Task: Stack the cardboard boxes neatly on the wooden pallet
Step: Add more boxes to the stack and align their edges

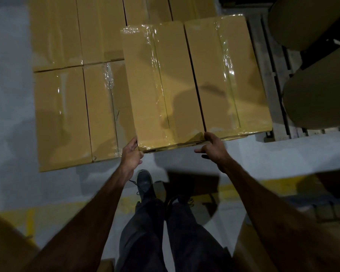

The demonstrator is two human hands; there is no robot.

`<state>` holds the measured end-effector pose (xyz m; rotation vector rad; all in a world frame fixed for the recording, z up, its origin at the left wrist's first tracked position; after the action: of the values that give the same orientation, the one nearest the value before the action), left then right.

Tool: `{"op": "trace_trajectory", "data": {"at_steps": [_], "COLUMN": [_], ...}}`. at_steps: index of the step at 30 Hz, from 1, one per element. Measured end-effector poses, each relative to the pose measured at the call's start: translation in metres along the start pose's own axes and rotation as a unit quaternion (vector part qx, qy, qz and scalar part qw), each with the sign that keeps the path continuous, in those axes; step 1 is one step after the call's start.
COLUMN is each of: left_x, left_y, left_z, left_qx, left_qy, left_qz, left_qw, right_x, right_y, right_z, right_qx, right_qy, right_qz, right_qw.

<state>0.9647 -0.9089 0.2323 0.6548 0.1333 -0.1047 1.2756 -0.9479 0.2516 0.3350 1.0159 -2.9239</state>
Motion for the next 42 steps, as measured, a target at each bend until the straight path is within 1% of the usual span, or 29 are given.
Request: {"op": "trace_trajectory", "data": {"at_steps": [13,22,34,39,42], "left_x": [0.0,-0.005,-0.005,-0.003,-0.004], "left_y": [-0.002,-0.009,-0.014,-0.018,-0.018], "left_z": [0.001,-0.008,-0.011,-0.009,-0.009], "left_qx": [0.004,-0.001,-0.005,-0.004,0.005], "left_qy": [0.0,0.006,0.002,0.007,0.012], "left_qz": [0.008,0.006,0.004,0.004,-0.009], "left_qw": [1.0,1.0,1.0,1.0,1.0], "right_x": [0.006,0.01,0.01,0.01,0.009], "right_y": [0.009,0.01,0.019,0.021,0.021], "right_z": [-0.005,-0.007,-0.012,-0.012,-0.012], "right_qx": [0.003,0.003,0.014,0.011,-0.007], "right_qy": [0.035,0.038,0.021,0.025,0.043], "right_qz": [-0.012,-0.002,-0.02,0.009,0.052], "right_qw": [0.999,0.999,0.999,1.0,0.998]}}
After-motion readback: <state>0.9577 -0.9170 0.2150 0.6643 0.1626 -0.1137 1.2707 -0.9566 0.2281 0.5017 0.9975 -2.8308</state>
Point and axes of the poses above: each hand's wrist, its own z-axis away from the middle knuckle, its own x-axis out of the palm, y = z × x, the point moved 9 cm from there along -z, towards the middle knuckle, and after that the axes turned 1 degree about z, right-handed, at the moved point
